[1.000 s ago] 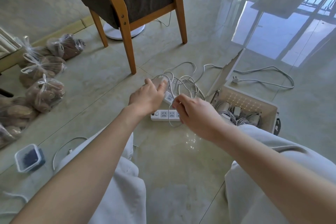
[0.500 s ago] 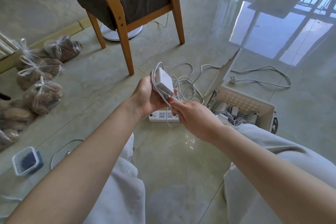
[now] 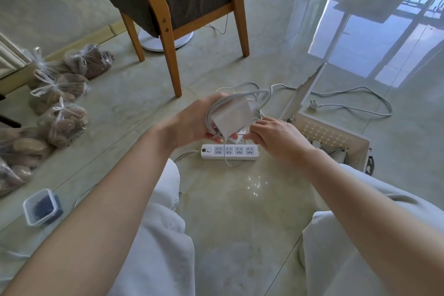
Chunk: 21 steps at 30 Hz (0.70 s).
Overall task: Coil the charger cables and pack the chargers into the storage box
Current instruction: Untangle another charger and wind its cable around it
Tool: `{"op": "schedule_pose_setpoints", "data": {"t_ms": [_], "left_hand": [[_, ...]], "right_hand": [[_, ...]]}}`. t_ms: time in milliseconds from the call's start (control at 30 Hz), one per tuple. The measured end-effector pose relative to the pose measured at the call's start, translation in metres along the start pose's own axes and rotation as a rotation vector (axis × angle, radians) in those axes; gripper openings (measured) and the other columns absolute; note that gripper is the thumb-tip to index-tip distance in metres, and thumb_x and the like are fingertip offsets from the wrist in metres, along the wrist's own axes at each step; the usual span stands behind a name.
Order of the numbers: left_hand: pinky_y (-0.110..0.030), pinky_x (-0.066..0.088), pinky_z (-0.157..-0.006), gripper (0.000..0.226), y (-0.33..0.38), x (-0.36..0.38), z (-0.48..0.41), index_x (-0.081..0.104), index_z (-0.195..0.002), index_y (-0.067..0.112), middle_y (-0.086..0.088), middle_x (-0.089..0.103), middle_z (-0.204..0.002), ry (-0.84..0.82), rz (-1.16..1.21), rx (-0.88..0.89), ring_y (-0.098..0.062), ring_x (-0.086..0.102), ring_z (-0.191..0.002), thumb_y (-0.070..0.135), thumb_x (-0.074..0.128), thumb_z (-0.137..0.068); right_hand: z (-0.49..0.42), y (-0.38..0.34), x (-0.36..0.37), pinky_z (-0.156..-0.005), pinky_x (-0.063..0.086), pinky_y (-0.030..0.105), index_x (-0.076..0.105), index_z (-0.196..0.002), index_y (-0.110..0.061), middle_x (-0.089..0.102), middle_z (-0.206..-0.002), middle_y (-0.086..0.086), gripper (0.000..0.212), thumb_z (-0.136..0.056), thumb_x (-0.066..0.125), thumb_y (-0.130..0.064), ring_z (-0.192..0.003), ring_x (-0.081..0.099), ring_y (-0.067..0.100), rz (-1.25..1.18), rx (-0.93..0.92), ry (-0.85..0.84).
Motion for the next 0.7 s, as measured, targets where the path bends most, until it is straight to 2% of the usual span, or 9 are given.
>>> {"op": "schedule_pose_setpoints", "data": {"t_ms": [67, 133, 200, 267, 333, 433, 500, 567, 700], "left_hand": [[-0.029, 0.046, -0.065, 0.035, -0.005, 0.003, 0.009, 0.061, -0.108, 0.023, -0.012, 0.066, -0.087, -0.103, -0.175, -0.043, -0.021, 0.064, -0.078, 0.044, 0.036, -0.096], [-0.024, 0.048, -0.063, 0.031, -0.015, 0.001, 0.013, 0.067, -0.1, 0.031, -0.004, 0.07, -0.081, -0.143, -0.312, -0.12, -0.014, 0.065, -0.072, 0.05, 0.046, -0.089], [-0.019, 0.046, -0.058, 0.035, -0.028, -0.009, 0.015, 0.075, -0.08, 0.034, 0.002, 0.071, -0.071, -0.093, -0.472, -0.224, -0.006, 0.062, -0.058, 0.058, 0.05, -0.077], [-0.022, 0.039, -0.059, 0.044, -0.034, -0.029, 0.014, 0.074, -0.073, 0.026, 0.001, 0.068, -0.068, 0.013, -0.676, -0.272, -0.006, 0.053, -0.052, 0.064, 0.051, -0.079], [-0.025, 0.035, -0.062, 0.056, -0.032, -0.047, 0.013, 0.071, -0.083, 0.02, 0.002, 0.063, -0.076, 0.119, -0.865, -0.238, -0.01, 0.049, -0.06, 0.07, 0.046, -0.081], [-0.027, 0.038, -0.068, 0.065, -0.028, -0.065, 0.011, 0.067, -0.1, 0.025, 0.004, 0.062, -0.092, 0.232, -1.021, -0.181, -0.014, 0.055, -0.084, 0.077, 0.036, -0.078], [-0.035, 0.039, -0.084, 0.071, -0.024, -0.073, 0.009, 0.06, -0.114, 0.029, 0.002, 0.063, -0.109, 0.312, -1.13, -0.163, -0.021, 0.055, -0.102, 0.08, 0.029, -0.078], [-0.043, 0.03, -0.099, 0.075, -0.02, -0.075, 0.007, 0.049, -0.131, 0.029, -0.002, 0.058, -0.126, 0.374, -1.279, -0.144, -0.025, 0.047, -0.119, 0.08, 0.023, -0.082], [-0.041, 0.024, -0.099, 0.066, -0.01, -0.069, 0.005, 0.038, -0.137, 0.024, -0.008, 0.052, -0.13, 0.417, -1.447, -0.039, -0.027, 0.036, -0.118, 0.067, 0.024, -0.089]], "right_hand": [[0.0, 0.009, 0.003, -0.067, 0.035, 0.026, 0.062, -0.09, -0.01, 0.063, -0.09, 0.001, 0.045, -0.095, 0.032, -0.043, -0.091, 0.055, 0.021, 0.01, 0.028, -0.056], [0.002, 0.022, 0.01, -0.07, 0.033, 0.024, 0.061, -0.099, -0.012, 0.061, -0.098, 0.0, 0.036, -0.097, 0.036, -0.037, -0.099, 0.053, 0.019, 0.001, 0.074, -0.123], [0.003, 0.035, 0.016, -0.069, 0.032, 0.024, 0.056, -0.088, -0.014, 0.057, -0.09, -0.001, 0.032, -0.098, 0.037, -0.037, -0.095, 0.054, 0.021, -0.017, 0.129, -0.182], [0.006, 0.049, 0.017, -0.066, 0.037, 0.03, 0.049, -0.078, -0.017, 0.053, -0.078, -0.001, 0.033, -0.097, 0.037, -0.041, -0.083, 0.057, 0.024, -0.042, 0.229, -0.215], [0.005, 0.053, 0.011, -0.063, 0.039, 0.031, 0.046, -0.073, -0.018, 0.053, -0.07, 0.001, 0.037, -0.097, 0.037, -0.045, -0.071, 0.057, 0.028, -0.015, 0.275, -0.174], [0.0, 0.042, -0.005, -0.063, 0.045, 0.033, 0.054, -0.077, -0.018, 0.061, -0.07, 0.004, 0.038, -0.098, 0.036, -0.043, -0.066, 0.059, 0.03, -0.004, 0.26, -0.068], [-0.002, 0.035, -0.011, -0.067, 0.047, 0.035, 0.059, -0.082, -0.015, 0.064, -0.075, 0.006, 0.038, -0.099, 0.035, -0.039, -0.07, 0.06, 0.032, -0.023, 0.256, -0.028], [-0.003, 0.029, -0.015, -0.067, 0.046, 0.034, 0.06, -0.084, -0.014, 0.065, -0.079, 0.007, 0.038, -0.099, 0.034, -0.038, -0.073, 0.059, 0.032, -0.021, 0.259, 0.006], [0.002, 0.014, -0.028, -0.063, 0.043, 0.033, 0.061, -0.083, -0.012, 0.064, -0.074, 0.006, 0.039, -0.099, 0.034, -0.035, -0.069, 0.057, 0.032, -0.036, 0.24, 0.054]]}}
Point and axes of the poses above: each hand's wrist, its own z-axis away from the middle knuckle, its own x-axis out of the palm, y = z × x, the point moved 10 cm from there along -z, towards the middle knuckle
